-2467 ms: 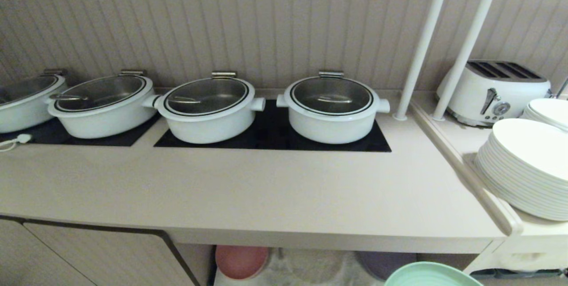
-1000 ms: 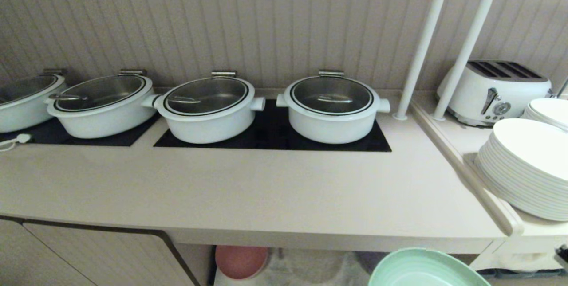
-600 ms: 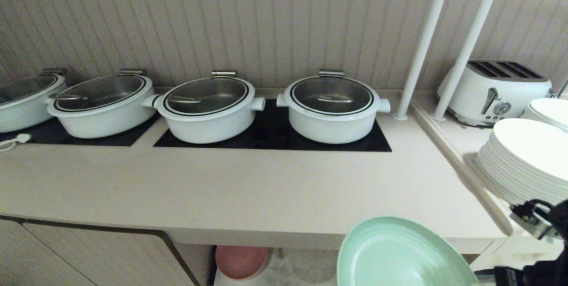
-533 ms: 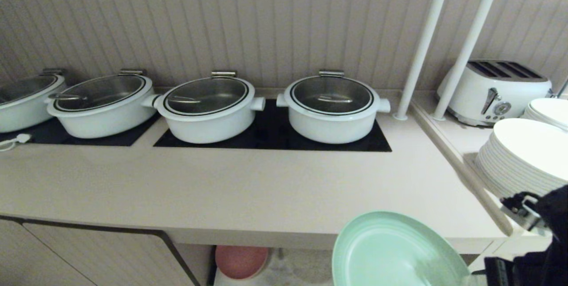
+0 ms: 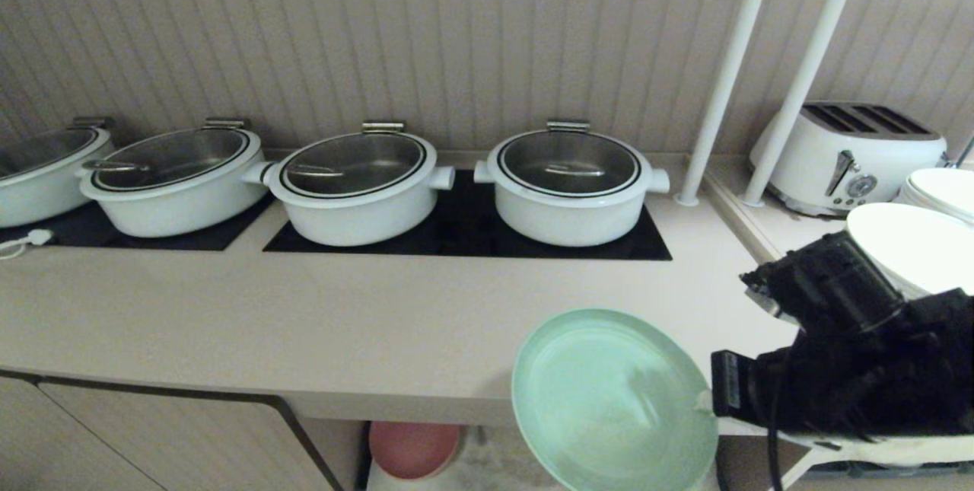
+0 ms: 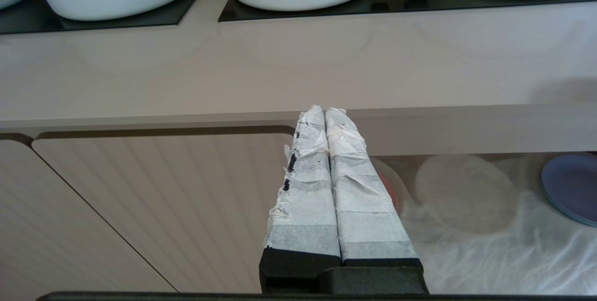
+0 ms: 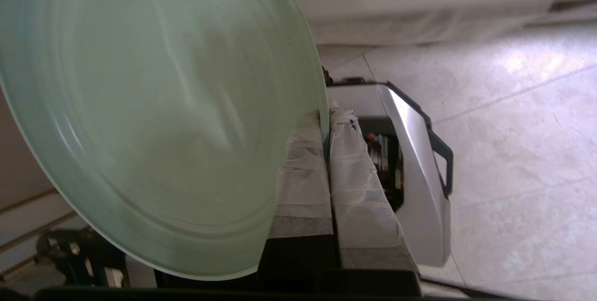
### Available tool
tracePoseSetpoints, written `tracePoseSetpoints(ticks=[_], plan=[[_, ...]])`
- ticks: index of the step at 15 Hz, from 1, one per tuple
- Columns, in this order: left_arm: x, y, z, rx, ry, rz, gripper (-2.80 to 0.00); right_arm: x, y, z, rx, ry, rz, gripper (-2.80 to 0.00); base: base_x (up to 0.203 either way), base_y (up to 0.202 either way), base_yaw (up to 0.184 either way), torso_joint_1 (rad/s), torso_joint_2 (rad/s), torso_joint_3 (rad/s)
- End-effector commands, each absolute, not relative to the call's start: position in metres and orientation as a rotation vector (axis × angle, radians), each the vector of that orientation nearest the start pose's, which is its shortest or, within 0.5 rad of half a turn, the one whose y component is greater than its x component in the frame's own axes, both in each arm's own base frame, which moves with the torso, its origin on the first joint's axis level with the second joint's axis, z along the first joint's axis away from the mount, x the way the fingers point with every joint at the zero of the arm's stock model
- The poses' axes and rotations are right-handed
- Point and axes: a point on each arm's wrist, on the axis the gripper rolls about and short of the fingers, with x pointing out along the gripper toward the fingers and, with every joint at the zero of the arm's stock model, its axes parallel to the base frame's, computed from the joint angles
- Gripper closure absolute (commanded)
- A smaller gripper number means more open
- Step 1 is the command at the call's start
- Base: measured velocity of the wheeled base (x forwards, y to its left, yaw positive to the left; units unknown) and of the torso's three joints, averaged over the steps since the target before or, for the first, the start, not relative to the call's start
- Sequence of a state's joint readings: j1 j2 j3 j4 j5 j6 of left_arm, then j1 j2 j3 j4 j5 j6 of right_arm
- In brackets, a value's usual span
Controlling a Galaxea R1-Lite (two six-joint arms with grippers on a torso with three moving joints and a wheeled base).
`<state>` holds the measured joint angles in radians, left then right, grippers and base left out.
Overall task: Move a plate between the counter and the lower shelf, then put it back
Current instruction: Put the plate
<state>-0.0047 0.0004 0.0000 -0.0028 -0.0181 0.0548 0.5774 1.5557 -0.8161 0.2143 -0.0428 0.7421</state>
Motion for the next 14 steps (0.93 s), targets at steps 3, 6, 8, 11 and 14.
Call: tracePoseSetpoints(ticks=[3,6,8,11,14], plan=[[-0.023,0.000,0.076,0.055,-0.004,-0.023,0.00,0.242,0.149,0.137,0.385,1.075,0.101,0.00,0.000,0.000,0.000,0.000,0.00,0.000],[-0.023,0.000,0.076,0.055,-0.004,-0.023,0.00,0.265,0.156,0.133,0.401,1.079,0.092,0.00,0.000,0.000,0.000,0.000,0.00,0.000],[-0.023,0.000,0.076,0.055,-0.004,-0.023,0.00,0.284,0.160,0.129,0.411,1.077,0.078,0.00,0.000,0.000,0.000,0.000,0.00,0.000],[-0.023,0.000,0.076,0.055,-0.004,-0.023,0.00,0.305,0.159,0.123,0.434,1.085,0.057,0.00,0.000,0.000,0.000,0.000,0.00,0.000],[-0.023,0.000,0.076,0.055,-0.003,-0.023,0.00,0.322,0.151,0.118,0.444,1.090,0.056,0.00,0.000,0.000,0.000,0.000,0.00,0.000]])
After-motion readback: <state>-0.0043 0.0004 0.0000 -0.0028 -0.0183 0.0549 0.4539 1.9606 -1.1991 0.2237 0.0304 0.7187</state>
